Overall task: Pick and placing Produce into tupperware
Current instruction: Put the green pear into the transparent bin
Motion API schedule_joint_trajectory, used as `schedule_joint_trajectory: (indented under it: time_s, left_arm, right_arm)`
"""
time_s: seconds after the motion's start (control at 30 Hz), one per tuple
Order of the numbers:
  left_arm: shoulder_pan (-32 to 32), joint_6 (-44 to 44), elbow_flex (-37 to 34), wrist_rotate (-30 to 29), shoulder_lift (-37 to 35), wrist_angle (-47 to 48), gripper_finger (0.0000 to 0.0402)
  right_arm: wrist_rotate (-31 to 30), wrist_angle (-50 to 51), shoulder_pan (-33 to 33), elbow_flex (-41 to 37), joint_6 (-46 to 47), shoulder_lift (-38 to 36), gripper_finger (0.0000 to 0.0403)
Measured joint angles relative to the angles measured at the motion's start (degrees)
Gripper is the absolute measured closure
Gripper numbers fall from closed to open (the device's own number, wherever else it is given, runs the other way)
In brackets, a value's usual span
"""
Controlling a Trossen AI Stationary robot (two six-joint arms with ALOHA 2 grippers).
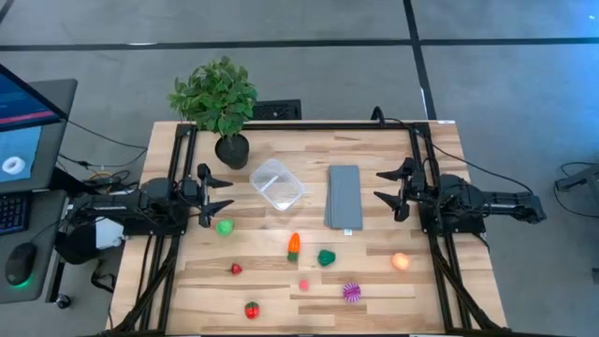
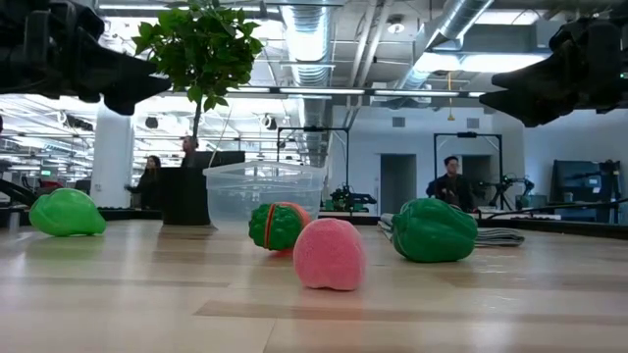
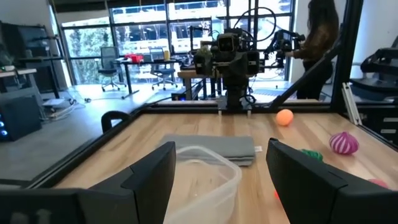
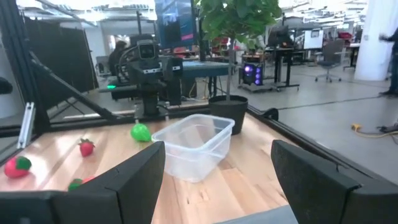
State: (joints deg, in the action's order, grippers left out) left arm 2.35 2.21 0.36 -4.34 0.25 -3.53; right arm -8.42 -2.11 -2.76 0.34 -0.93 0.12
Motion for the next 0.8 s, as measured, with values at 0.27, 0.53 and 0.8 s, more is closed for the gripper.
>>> schedule_joint_trajectory:
  time_s: [0.27, 0.53, 0.8]
  left_arm:
    - [0.0, 0.2, 0.0, 4.7, 0.1, 1.6, 0.0161]
    - [-2.8, -7.0, 2.4, 12.2, 4.2, -2.6, 0.0161]
    - [-6.9, 12.7, 7.9, 14.5, 10.6, -20.9, 0.0161]
  right_arm:
    - [0.6, 0.1, 0.0, 0.0, 0.4, 0.0, 0.0085]
    - [2.7, 0.1, 0.1, 0.0, -0.1, 2.3, 0.0085]
    - [2.4, -9.5, 0.0, 0.0, -4.8, 4.1, 0.0085]
